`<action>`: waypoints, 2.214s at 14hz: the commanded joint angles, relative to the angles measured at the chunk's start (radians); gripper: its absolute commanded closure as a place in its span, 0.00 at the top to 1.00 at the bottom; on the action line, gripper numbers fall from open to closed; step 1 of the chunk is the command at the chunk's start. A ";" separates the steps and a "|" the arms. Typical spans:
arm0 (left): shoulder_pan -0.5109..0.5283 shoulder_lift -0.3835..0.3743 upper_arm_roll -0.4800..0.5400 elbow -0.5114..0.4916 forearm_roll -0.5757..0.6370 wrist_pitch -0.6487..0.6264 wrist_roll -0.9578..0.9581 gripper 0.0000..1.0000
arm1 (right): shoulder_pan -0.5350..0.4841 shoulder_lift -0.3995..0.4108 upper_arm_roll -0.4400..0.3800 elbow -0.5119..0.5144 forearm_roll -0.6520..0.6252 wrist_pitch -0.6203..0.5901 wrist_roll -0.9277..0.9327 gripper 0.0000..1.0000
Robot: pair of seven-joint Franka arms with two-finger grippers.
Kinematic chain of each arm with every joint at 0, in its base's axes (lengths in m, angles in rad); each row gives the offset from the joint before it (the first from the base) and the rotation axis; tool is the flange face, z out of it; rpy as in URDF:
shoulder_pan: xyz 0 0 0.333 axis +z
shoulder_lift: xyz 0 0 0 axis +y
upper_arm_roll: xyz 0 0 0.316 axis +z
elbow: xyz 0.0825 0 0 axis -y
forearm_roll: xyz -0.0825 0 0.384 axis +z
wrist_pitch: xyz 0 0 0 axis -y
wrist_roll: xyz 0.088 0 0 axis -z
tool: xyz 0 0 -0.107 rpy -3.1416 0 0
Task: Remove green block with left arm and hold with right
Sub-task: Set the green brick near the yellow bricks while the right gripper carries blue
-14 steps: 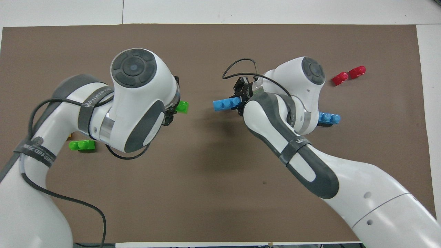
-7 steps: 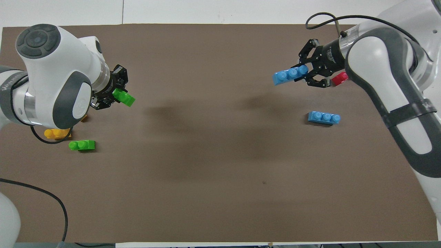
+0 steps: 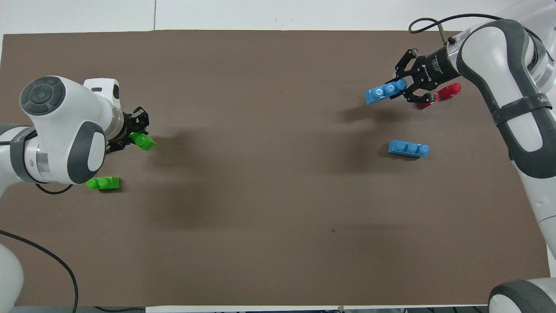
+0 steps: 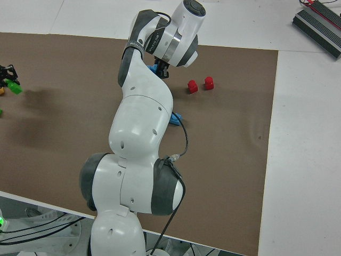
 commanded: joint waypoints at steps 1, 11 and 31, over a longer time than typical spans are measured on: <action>0.031 -0.019 -0.006 -0.045 -0.005 0.055 0.054 0.00 | -0.012 0.058 0.014 0.052 -0.003 0.004 -0.003 0.00; 0.083 0.034 -0.005 -0.087 -0.003 0.182 0.119 0.00 | -0.052 0.002 0.011 -0.175 -0.003 0.198 -0.007 0.00; 0.094 -0.025 -0.005 0.247 0.001 -0.275 0.459 1.00 | -0.032 -0.218 0.013 -0.273 -0.096 0.170 -0.171 1.00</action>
